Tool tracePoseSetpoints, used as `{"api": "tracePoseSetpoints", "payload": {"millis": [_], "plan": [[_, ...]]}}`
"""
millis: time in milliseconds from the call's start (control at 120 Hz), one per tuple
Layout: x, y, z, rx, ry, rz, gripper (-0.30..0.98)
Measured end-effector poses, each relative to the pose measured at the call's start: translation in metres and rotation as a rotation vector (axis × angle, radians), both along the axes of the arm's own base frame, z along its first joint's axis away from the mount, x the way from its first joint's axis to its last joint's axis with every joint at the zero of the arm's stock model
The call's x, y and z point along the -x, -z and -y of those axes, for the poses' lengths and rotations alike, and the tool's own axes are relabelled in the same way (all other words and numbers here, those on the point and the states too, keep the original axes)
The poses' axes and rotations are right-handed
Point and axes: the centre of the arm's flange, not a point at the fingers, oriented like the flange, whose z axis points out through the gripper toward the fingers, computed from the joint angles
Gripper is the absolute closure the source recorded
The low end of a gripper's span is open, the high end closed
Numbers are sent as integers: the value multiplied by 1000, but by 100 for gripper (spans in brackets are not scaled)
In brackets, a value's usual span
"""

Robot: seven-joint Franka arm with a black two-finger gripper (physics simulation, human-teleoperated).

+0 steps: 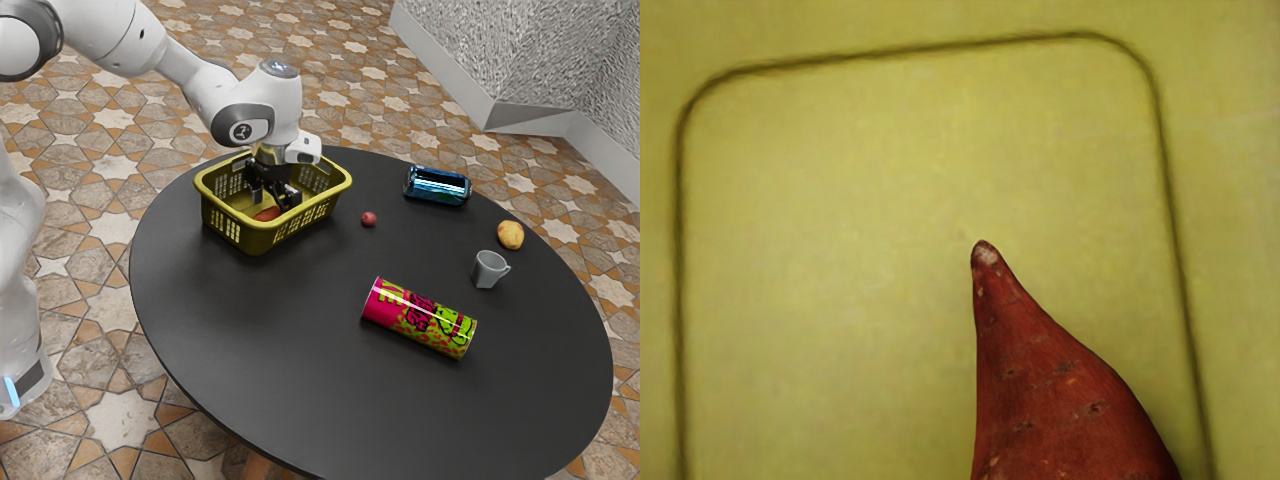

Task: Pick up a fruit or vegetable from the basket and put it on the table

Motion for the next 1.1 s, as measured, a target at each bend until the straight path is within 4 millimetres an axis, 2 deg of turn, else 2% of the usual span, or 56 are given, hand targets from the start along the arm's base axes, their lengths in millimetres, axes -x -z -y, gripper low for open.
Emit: {"api": "tracePoseSetpoints", "payload": {"millis": [442,658,850,983,1033,1100], "plan": [[-2,-3,5,3,-10,7,12],[-2,-10,7,10,-8,22,47],[-1,-12,6,10,-14,23,54],[-1,-36,-3,13,-22,65,54],[-3,-53,-8,5,-21,89,54],[-10,-84,-5,-16,6,126,54]]}}
